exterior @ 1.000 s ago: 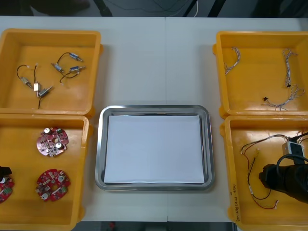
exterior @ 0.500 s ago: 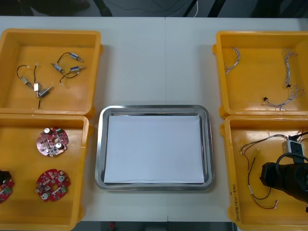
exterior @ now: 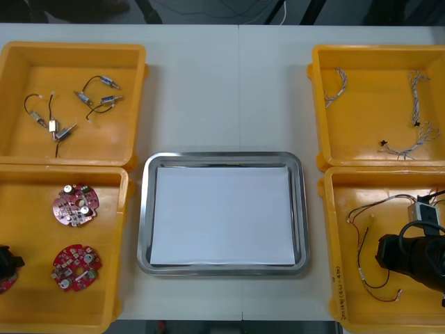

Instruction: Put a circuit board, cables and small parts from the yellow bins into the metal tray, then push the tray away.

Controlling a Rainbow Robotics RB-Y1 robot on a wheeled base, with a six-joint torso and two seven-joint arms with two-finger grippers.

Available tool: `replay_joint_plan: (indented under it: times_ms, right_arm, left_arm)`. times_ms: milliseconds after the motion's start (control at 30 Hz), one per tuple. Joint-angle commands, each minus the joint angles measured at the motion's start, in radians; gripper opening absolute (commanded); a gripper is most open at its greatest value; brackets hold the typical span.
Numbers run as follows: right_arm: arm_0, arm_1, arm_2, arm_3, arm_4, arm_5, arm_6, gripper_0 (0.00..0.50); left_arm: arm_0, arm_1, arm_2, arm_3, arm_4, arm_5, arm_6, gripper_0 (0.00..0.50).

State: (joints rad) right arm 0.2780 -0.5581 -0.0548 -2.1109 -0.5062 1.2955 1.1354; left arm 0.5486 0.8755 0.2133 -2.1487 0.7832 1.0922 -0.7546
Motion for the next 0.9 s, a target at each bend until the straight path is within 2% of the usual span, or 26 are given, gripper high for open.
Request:
replay_joint_plan:
  times_ms: [33,300,467,900]
  right_arm:
    - [0.009,-0.017,-0.020,-0.029,-0.017,-0.012,-0.028,0.000]
    - [-0.019,-0.085,-0.037,-0.051,-0.041,-0.010,-0.028,0.000]
    - [-0.054,-0.115,-0.046,-0.052,-0.060,0.025,-0.026,0.000]
    - [-0.131,-0.180,-0.068,-0.032,-0.077,0.027,-0.040,0.000]
  left_arm:
    - [0.036,0.010,-0.020,0.021,-0.030,-0.029,0.058,0.500]
    - [0.034,0.010,-0.043,0.059,-0.042,-0.083,0.054,0.500]
    - [0.019,0.010,-0.057,0.076,-0.048,-0.086,0.054,0.500]
    - [-0.002,0.010,-0.075,0.098,-0.068,-0.086,0.055,0.500]
